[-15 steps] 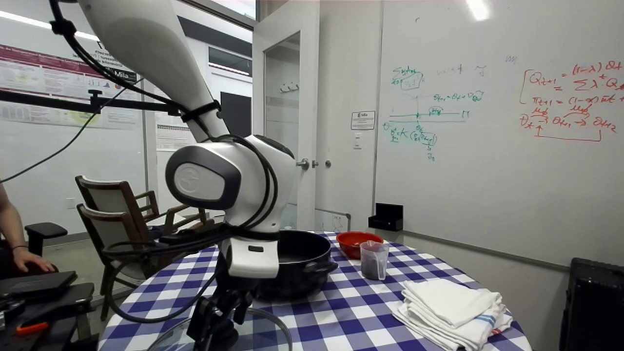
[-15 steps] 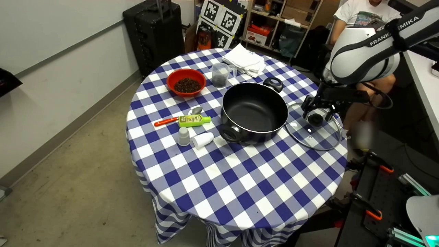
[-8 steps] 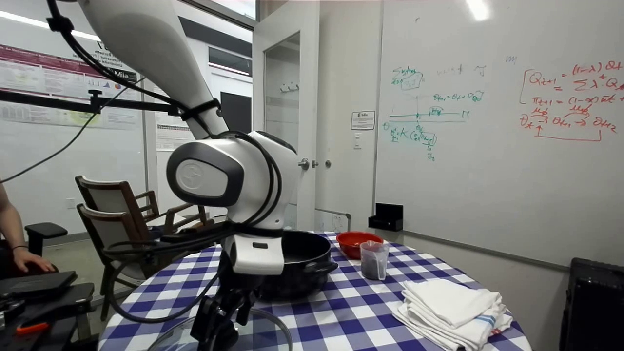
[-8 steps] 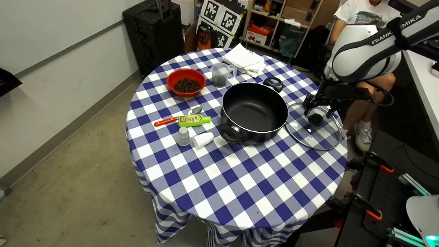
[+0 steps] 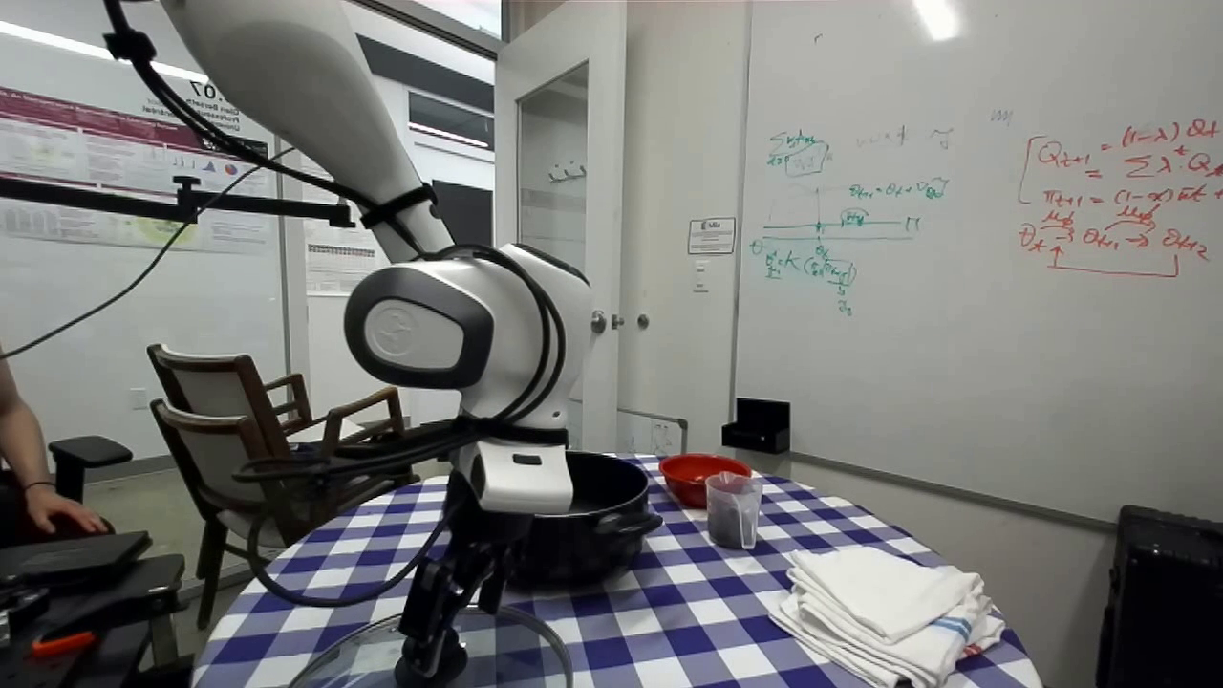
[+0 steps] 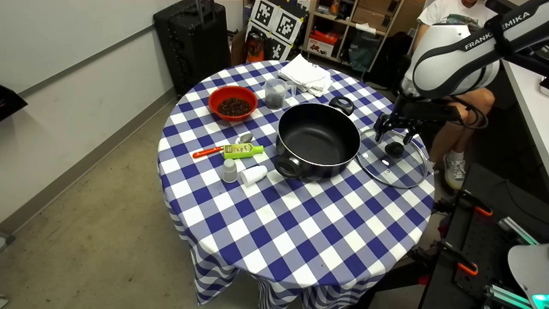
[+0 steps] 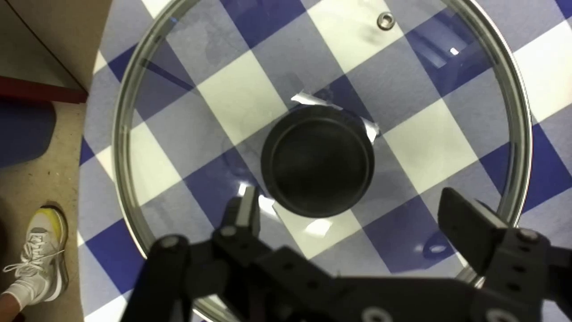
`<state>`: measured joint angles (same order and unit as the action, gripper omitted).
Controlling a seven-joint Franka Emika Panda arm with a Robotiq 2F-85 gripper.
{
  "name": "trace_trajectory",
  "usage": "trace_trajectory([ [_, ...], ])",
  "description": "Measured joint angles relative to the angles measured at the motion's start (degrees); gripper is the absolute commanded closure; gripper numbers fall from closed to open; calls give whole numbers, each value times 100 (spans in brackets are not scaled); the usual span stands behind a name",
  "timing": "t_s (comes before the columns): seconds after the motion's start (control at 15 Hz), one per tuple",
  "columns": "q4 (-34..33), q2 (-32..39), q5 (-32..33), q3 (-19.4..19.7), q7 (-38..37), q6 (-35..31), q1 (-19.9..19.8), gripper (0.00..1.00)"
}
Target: Put the glass lid on the black pot.
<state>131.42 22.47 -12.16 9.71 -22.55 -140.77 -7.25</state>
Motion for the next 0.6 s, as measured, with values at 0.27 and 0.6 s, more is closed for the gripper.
trace_trajectory([
  [0.27, -19, -1, 0, -2, 57, 202, 0, 0],
  [0.6, -39, -3, 0, -13, 216, 469, 0, 0],
])
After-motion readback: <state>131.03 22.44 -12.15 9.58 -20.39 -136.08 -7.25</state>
